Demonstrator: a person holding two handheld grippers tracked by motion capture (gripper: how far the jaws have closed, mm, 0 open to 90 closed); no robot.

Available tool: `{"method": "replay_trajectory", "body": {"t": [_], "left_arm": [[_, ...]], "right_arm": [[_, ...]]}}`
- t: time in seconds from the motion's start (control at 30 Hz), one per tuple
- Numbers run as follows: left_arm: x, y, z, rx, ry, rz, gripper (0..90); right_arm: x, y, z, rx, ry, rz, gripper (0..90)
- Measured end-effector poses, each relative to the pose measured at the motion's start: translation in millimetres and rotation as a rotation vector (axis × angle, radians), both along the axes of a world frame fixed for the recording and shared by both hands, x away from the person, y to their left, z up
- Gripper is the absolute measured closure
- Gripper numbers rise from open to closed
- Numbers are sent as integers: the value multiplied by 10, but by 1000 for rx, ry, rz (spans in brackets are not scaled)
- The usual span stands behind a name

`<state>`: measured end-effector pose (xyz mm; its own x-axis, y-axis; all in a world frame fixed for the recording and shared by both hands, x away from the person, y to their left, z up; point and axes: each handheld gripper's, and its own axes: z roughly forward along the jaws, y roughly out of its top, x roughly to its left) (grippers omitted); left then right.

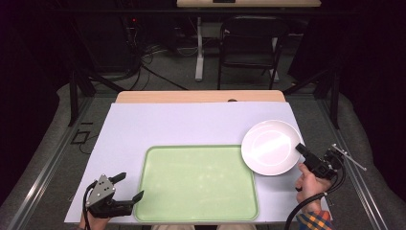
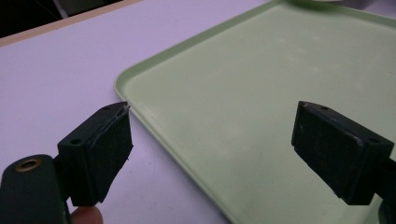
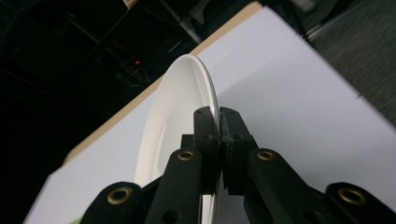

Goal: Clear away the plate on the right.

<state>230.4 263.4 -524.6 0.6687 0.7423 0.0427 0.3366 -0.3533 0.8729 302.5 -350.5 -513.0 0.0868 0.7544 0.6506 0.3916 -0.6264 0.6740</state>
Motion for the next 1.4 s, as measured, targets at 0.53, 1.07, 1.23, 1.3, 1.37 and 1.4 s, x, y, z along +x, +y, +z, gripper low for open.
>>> {"method": "replay_trajectory", "body": {"t": [0.53,1.07,1.23,1.3,1.37,1.4], "left_arm": [[86,-353,87,-76,60,-16,121],[402,-1390,-2,-151,210,-212,132],[512,-1527,-56,-255,292,-227,140],[529,-1547,-74,-273,308,-236,142],[538,-1557,-101,-298,330,-246,149],[540,-1552,-104,-312,334,-251,152]], "right_arm": [[-9,185,6,212,-12,148,867],[-108,549,117,264,-27,280,866],[-118,654,132,276,-30,318,866],[-122,685,137,275,-31,326,866],[-136,745,161,262,-28,350,866],[-135,760,160,257,-36,355,866]]}}
